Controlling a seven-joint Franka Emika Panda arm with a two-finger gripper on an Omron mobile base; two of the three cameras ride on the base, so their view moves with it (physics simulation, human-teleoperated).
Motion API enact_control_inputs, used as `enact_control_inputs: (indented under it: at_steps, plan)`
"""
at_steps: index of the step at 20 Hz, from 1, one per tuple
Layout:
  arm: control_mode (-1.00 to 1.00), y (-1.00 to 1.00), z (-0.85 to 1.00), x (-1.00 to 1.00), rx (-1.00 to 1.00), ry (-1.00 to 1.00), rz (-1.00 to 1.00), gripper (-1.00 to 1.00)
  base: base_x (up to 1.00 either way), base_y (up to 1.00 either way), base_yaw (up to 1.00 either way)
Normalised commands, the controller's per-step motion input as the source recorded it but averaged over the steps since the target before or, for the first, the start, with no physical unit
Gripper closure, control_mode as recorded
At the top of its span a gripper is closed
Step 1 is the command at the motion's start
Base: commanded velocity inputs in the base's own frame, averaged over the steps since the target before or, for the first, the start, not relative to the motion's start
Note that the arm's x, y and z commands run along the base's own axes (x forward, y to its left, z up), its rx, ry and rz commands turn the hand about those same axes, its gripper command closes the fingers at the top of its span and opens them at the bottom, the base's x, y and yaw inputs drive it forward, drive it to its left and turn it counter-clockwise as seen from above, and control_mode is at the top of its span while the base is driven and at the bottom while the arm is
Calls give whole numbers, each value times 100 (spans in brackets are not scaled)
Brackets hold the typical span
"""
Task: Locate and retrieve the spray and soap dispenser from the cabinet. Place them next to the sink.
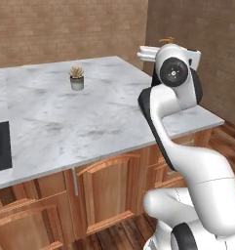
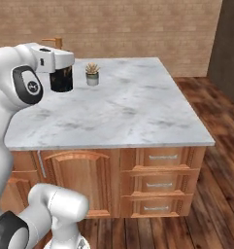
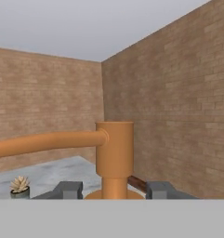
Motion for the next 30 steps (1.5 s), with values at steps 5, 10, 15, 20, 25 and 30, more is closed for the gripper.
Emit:
enact_control_inputs:
  at_steps: [5, 10, 15, 20, 25, 30]
  plan:
    - [100, 0, 0, 0, 0, 0, 0, 100, 44, 3, 0]
    - [100, 0, 0, 0, 0, 0, 0, 100, 48, 7, -4]
    - [100, 0, 0, 0, 0, 0, 0, 100, 38, 11, -2]
    - [100, 0, 0, 0, 0, 0, 0, 100, 0, 43, 1]
    - [100, 0, 0, 0, 0, 0, 0, 100, 0, 64, 5]
    - [100, 0, 0, 0, 0, 0, 0, 100, 3, 65, 7]
